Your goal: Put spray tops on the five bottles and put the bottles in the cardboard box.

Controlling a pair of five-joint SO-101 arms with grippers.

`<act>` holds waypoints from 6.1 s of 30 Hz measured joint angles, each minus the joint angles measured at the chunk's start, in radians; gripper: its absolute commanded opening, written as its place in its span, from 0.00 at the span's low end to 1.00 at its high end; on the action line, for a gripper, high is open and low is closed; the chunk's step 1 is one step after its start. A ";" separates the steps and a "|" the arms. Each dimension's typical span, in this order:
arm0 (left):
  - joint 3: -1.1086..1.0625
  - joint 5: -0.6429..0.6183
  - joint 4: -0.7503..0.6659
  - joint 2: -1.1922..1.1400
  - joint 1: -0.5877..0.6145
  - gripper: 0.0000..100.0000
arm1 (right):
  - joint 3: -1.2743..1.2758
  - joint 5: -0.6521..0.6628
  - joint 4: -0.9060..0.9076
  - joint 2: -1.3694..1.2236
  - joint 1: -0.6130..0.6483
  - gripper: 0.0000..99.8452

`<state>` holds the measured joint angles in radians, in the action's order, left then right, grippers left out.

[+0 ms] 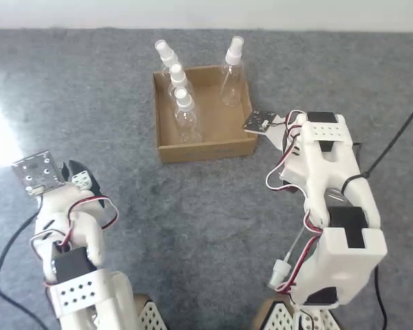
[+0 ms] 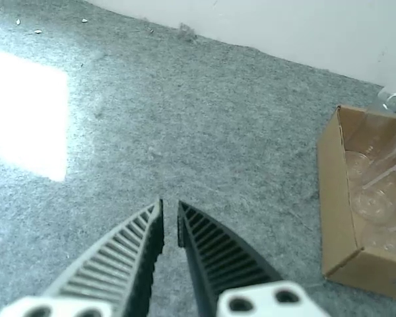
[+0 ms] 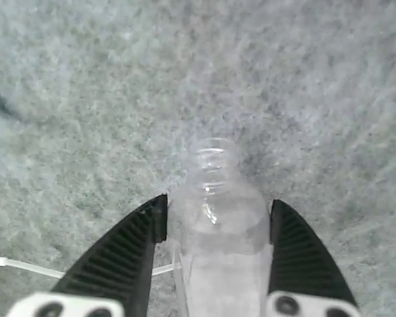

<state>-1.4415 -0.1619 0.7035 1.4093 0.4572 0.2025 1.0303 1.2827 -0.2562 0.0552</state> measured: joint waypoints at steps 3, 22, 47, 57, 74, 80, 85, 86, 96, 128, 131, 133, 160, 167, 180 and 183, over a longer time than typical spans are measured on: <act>0.000 0.000 0.000 0.000 0.000 0.04 | 0.000 -0.005 0.000 0.000 0.000 0.16; 0.000 0.000 0.000 0.000 0.000 0.04 | -0.026 -0.157 0.000 0.000 -0.002 0.29; 0.000 0.000 0.000 0.000 0.000 0.04 | -0.029 -0.012 0.058 -0.064 0.000 0.21; 0.000 0.000 0.000 0.000 0.000 0.04 | -0.029 -0.055 0.058 0.002 0.000 0.11; 0.000 0.000 0.000 0.000 0.000 0.04 | -0.028 -0.445 0.066 0.307 0.147 0.11; 0.000 0.000 0.000 0.000 0.000 0.04 | -0.028 -0.546 0.110 0.433 0.278 0.11; 0.000 0.000 0.000 0.000 0.000 0.04 | -0.028 -0.585 0.112 0.517 0.345 0.11; 0.000 0.000 0.000 0.000 0.000 0.04 | -0.028 -0.588 0.112 0.528 0.356 0.11; 0.000 0.000 0.000 0.000 0.000 0.04 | 0.068 -0.588 0.069 0.706 0.465 0.11; 0.000 0.000 0.000 0.000 0.000 0.04 | 0.583 -0.703 -0.272 1.146 0.549 0.11; 0.000 0.000 0.000 0.000 0.000 0.04 | 0.609 -0.703 -0.272 1.201 0.549 0.11; 0.000 0.000 0.000 0.000 0.000 0.04 | 0.628 -0.703 -0.273 1.234 0.549 0.11; 0.000 0.006 0.000 0.000 -0.054 0.04 | 0.819 -0.704 -0.440 1.381 0.614 0.11; 0.000 0.006 0.000 0.000 -0.055 0.04 | 0.819 -0.704 -0.440 1.381 0.614 0.11; 0.000 0.006 0.000 0.000 -0.055 0.04 | 0.908 -0.704 -0.529 1.381 0.621 0.11; 0.000 0.006 0.000 0.000 -0.054 0.04 | 0.911 -0.704 -0.537 1.381 0.623 0.11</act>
<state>-1.4415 -0.1557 0.7035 1.4093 0.4035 1.1139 0.3261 0.7457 1.1247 0.6782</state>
